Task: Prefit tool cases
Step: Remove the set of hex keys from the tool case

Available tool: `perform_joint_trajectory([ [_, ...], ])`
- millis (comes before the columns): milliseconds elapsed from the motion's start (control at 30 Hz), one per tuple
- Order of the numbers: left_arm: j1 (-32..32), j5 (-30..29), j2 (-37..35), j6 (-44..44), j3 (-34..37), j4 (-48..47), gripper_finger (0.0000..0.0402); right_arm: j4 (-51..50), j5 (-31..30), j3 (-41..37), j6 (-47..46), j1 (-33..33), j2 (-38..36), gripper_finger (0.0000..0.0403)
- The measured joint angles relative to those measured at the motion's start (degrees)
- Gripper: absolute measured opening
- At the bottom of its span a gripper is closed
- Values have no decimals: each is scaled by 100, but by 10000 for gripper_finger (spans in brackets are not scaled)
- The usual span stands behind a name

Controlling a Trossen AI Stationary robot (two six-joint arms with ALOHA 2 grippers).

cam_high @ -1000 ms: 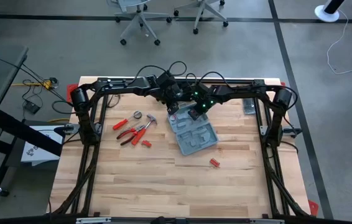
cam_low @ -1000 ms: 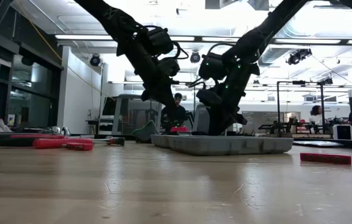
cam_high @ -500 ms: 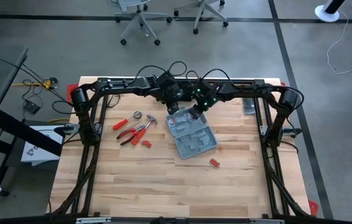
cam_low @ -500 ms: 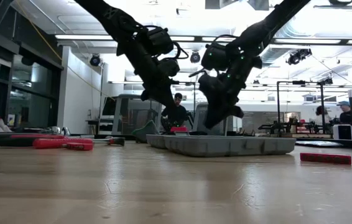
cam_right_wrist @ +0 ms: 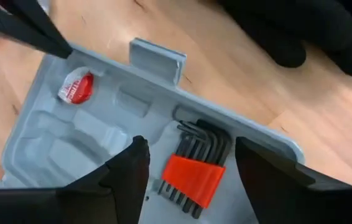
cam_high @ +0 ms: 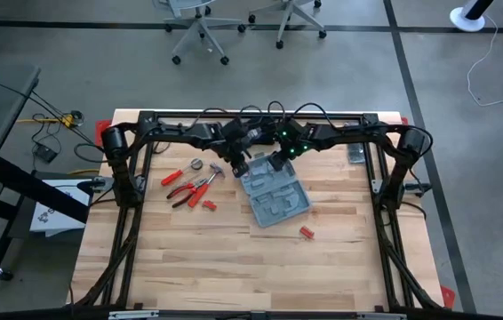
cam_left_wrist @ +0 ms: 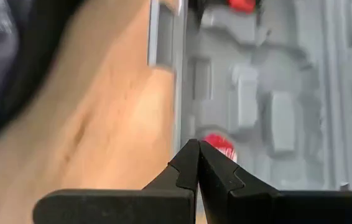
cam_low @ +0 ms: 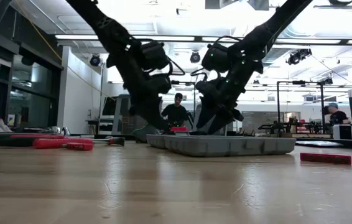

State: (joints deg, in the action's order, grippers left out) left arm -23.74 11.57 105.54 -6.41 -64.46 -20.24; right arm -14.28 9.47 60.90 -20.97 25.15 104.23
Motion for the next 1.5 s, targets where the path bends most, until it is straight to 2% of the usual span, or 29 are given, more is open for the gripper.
perform_joint_trajectory([
  [333, 233, -6, 6, -299, 281, 463, 0, 164, 49, 30, -480, -44, 504, 222],
  [433, 298, -11, 6, -299, 281, 548, 0, 192, 42, 31, -613, -44, 570, 206],
  [533, 329, -11, 6, -302, 281, 644, 0, 236, 46, 30, -731, -39, 578, 153],
  [667, 329, -16, 6, -349, 281, 717, 0, 243, 179, 24, -768, -39, 592, 42],
  [733, 329, -24, 6, -354, 281, 719, 0, 271, 286, 20, -778, -42, 592, 17],
  [867, 322, -28, 7, -353, 281, 732, 0, 421, 726, -1, -1014, 23, 564, 17],
  [967, 320, -28, 8, -353, 281, 731, 0, 538, 818, -24, -1009, 37, 393, 4],
  [1333, 319, -29, 11, -362, 281, 904, 0, 919, 1610, -7, -1008, 85, -225, 1],
  [1400, 315, 152, 11, -405, 281, 950, 0, 980, 1736, -7, -1015, 77, -226, 1],
  [1500, 267, 949, 13, -594, 281, 1086, 0, 1070, 1859, -3, -1051, 74, -227, 1],
])
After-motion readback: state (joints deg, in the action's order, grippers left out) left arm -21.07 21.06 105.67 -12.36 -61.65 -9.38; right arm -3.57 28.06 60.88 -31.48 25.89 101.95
